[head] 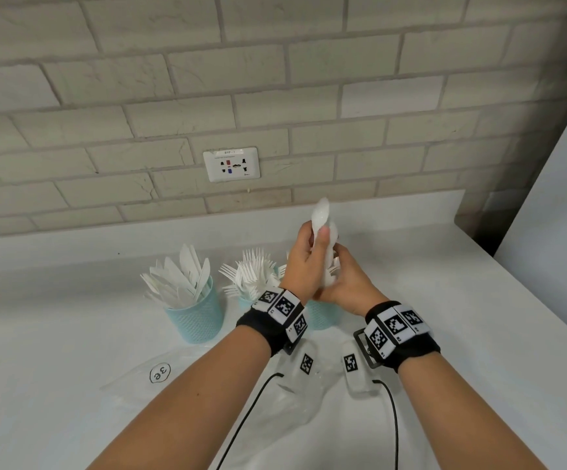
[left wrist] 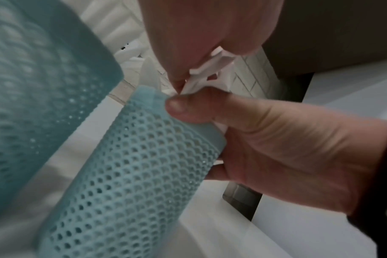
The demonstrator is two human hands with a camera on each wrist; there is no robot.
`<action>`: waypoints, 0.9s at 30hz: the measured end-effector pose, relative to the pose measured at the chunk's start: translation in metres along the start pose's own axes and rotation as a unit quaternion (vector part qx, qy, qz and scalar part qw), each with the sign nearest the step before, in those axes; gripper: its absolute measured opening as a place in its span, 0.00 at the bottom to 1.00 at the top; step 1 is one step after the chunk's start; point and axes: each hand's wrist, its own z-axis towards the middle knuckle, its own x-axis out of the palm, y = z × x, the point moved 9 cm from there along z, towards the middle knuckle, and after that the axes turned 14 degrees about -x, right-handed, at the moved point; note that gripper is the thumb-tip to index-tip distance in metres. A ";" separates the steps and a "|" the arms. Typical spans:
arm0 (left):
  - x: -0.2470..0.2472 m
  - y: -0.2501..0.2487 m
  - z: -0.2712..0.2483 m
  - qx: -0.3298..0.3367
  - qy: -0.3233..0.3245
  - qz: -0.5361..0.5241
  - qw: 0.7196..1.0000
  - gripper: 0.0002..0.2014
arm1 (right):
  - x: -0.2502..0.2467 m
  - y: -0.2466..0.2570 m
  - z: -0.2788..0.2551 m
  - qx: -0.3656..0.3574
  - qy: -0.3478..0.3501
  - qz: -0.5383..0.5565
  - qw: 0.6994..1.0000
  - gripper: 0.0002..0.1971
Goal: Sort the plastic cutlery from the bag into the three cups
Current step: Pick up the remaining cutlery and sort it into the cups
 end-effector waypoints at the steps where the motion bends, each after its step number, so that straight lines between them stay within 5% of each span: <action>1: -0.001 0.001 0.001 -0.003 -0.002 -0.012 1.000 0.07 | 0.000 0.001 0.000 0.001 -0.002 0.003 1.000 0.49; 6: -0.007 0.000 0.005 -0.022 -0.008 -0.060 0.998 0.10 | 0.002 0.000 -0.002 0.011 0.000 0.027 1.000 0.53; 16: -0.041 -0.031 0.008 0.042 -0.087 -0.062 0.993 0.08 | 0.000 -0.002 -0.004 0.015 0.000 0.024 1.000 0.50; 19: -0.046 -0.045 0.011 0.051 -0.067 -0.084 0.993 0.08 | 0.000 -0.004 -0.004 0.016 -0.002 0.018 1.000 0.51; 24: -0.030 -0.022 0.013 -0.016 -0.049 0.123 0.991 0.05 | 0.000 -0.001 -0.003 0.010 -0.001 0.038 0.999 0.51; 27: -0.020 -0.002 0.008 -0.040 -0.023 0.224 0.973 0.14 | 0.002 -0.001 -0.003 0.010 -0.001 0.042 0.999 0.52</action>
